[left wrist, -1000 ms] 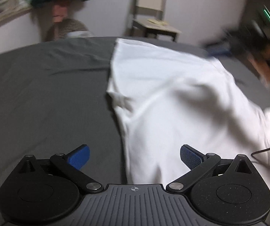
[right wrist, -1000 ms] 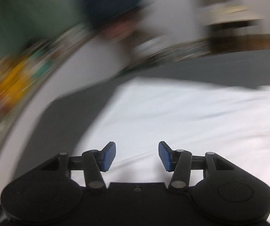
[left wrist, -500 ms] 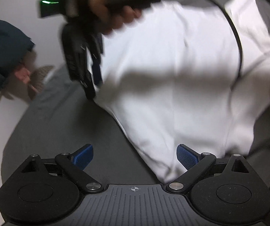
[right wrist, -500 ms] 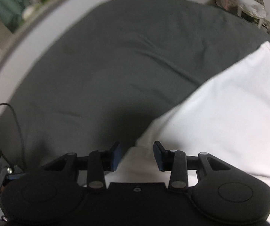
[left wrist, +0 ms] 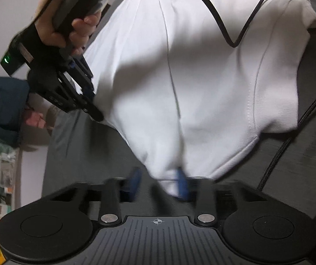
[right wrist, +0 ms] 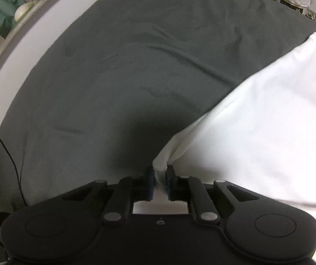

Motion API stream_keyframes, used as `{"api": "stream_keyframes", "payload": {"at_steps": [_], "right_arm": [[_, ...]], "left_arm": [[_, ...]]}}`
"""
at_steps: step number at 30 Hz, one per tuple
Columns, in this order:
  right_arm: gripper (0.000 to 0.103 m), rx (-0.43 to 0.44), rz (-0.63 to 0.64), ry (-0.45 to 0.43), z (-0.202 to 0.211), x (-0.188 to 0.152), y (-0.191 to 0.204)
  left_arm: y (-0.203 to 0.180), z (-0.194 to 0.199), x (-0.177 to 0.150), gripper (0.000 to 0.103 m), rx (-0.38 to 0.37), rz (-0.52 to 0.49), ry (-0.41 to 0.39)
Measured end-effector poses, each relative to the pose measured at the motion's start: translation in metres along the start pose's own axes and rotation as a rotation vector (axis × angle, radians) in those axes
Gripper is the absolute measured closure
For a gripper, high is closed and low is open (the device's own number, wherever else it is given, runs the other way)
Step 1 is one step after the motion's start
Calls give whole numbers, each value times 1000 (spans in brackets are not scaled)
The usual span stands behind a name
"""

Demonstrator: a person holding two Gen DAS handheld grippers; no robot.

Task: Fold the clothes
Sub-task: 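Grasp the shirt side with the right gripper and drag it flat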

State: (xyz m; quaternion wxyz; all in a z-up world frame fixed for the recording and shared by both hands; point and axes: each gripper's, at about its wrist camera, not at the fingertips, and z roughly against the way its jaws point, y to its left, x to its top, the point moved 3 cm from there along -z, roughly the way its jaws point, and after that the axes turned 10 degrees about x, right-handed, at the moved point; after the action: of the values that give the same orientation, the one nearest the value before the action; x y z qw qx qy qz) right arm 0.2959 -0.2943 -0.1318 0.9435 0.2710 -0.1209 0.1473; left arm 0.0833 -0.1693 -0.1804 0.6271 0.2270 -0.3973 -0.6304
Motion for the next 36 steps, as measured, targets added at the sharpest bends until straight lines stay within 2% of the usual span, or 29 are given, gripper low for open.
{"api": "stream_keyframes", "payload": {"at_steps": [3,7,11,12,13,14,15,16,17,18,19,20,21,23,26,28,31,33,35,36], "right_arm": [[93,3,10,-48,1,6,1],[94,10,-9,-59,-12,13,-2],[93,38,-44,-93,-12,16,-10],[91,42,-46,-104,-6,16,-11],[82,44,-48,-118,-1,16,-11],[74,35,-44,-153,10,15,-12],[60,33,-36,-206,23,14,-12],[58,31,-28,-258,37,12,-12],[58,42,-24,-297,51,9,-12],[58,55,-27,-319,61,0,-10],[58,69,-31,-341,70,-8,-7],[59,93,-44,-354,73,-17,-6],[60,116,-58,-366,75,-26,-4],[60,139,-83,-373,61,-49,-2],[60,132,-119,-360,54,-96,-14],[62,113,-164,-369,34,-100,-20],[62,162,-284,-545,38,-106,-27],[62,212,-393,-680,58,-108,-39],[57,152,-420,-786,87,-114,-54],[52,80,-432,-817,100,-122,-64]], "left_arm": [[5,-1,-5,94,-2,46,36],[6,2,-7,95,-44,79,84],[-3,4,-5,95,-24,24,94],[-5,4,-4,95,-16,9,93],[-7,6,-4,95,-9,-6,91],[-9,7,-4,92,1,-14,90],[-11,9,-3,88,10,-22,89],[-13,10,-2,85,19,-30,88],[-14,12,-2,73,29,-34,87],[-11,15,-4,51,45,-28,87],[-6,18,-5,36,71,-20,86],[0,21,-6,5,101,-9,82],[6,24,-8,0,125,7,75],[19,29,-8,0,121,91,69],[36,26,-2,0,65,235,60],[45,22,7,0,23,318,38],[58,12,25,0,-13,419,5],[64,4,36,0,-32,468,6],[71,-2,46,0,-37,522,-12],[75,-6,49,0,-48,558,-25]]}}
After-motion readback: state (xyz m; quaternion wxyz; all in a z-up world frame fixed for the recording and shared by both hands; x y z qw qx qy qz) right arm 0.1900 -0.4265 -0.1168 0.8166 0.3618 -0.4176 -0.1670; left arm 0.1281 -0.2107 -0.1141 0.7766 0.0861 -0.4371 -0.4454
